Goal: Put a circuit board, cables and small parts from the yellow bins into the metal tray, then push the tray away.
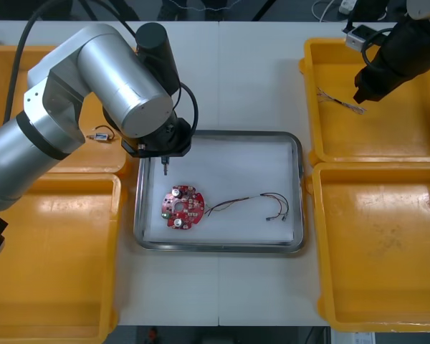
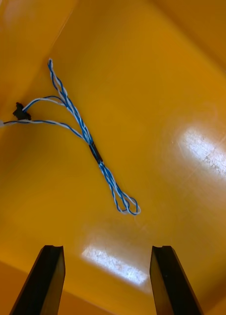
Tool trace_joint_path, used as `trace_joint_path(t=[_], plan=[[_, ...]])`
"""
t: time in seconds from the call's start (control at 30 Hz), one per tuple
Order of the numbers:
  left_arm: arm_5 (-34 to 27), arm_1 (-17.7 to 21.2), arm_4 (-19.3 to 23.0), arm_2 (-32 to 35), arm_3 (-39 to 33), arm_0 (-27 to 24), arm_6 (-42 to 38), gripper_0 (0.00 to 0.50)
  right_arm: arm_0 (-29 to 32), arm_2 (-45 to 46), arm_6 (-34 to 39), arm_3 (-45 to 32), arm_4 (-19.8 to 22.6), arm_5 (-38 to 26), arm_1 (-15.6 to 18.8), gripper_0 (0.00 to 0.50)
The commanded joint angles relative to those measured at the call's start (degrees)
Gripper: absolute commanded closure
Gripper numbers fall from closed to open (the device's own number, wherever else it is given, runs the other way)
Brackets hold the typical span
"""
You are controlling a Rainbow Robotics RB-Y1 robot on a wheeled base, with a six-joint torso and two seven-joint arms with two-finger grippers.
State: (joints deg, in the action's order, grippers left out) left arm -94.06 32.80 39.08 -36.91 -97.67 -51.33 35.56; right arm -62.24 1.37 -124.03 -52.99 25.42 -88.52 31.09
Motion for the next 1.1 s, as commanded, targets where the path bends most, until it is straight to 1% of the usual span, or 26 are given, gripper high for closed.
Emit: trace_joint_path(t=[0.03, 0.1, 0.17, 0.33, 0.47, 0.6, 0.63, 0.67, 0.7, 0.73, 0.77, 0.8, 0.83, 1.1], plan=[[3.88, -1.77, -1.11, -2.72, 2.49, -2.64, -0.58, 0.498, -3.77, -1.55, -2.97, 2.54, -0.19, 4.05, -0.68, 0.000], [5.11, -2.12, -1.38, -3.60, 3.72, -2.64, -0.58, 0.499, -3.95, -1.55, -4.46, 3.86, -0.02, 5.46, -0.95, 0.000], [6.52, -2.47, -1.90, -4.75, 5.03, -2.64, -0.58, 0.497, -4.39, -1.46, -7.54, 5.44, -0.02, 7.30, -0.95, 0.000], [8.45, -2.91, -2.25, -5.98, 6.70, -2.64, -0.67, 0.498, -6.06, -1.02, -11.14, 10.27, 0.25, 10.20, -1.30, 0.000], [9.42, -3.09, -2.34, -6.42, 7.58, -2.64, -0.67, 0.496, -7.73, -0.76, -11.93, 14.05, 0.33, 12.31, -1.83, 0.000], [9.68, -3.09, -2.34, -6.50, 7.85, -2.55, -0.67, 0.496, -8.08, -0.76, -12.64, 15.81, 0.42, 14.51, -2.18, 0.000], [9.77, -3.09, -2.34, -6.59, 8.02, -2.55, -0.67, 0.493, -8.08, -0.76, -12.81, 16.07, 0.42, 15.13, -2.35, 0.000], [9.86, -3.09, -2.34, -6.59, 8.11, -2.55, -0.67, 0.480, -8.08, -0.76, -12.90, 16.69, 0.51, 15.83, -2.62, 0.000], [9.86, -3.18, -2.34, -6.59, 8.20, -2.55, -0.67, 0.450, -8.08, -0.76, -12.99, 17.04, 0.60, 16.09, -2.71, 0.000], [9.77, -3.18, -2.34, -6.50, 8.20, -2.55, -0.67, 0.331, -8.16, -0.76, -13.16, 17.83, 0.77, 16.88, -2.97, 0.000], [9.86, -3.09, -2.34, -6.50, 8.20, -2.55, -0.76, 0.155, -8.16, -0.76, -13.25, 18.62, 1.12, 17.76, -3.06, 0.000], [9.86, -3.09, -2.34, -6.50, 8.11, -2.55, -0.76, 0.096, -8.16, -0.76, -13.34, 18.97, 1.30, 18.29, -3.14, 0.000], [9.86, -3.09, -2.34, -6.50, 8.20, -2.55, -0.84, 0.000, -8.16, -0.76, -13.51, 19.85, 1.56, 19.26, -3.23, 0.000], [9.86, -3.00, -2.25, -6.42, 8.20, -2.64, -1.46, 0.000, -8.16, -0.76, -14.13, 23.54, 3.76, 22.60, -3.76, 0.000]])
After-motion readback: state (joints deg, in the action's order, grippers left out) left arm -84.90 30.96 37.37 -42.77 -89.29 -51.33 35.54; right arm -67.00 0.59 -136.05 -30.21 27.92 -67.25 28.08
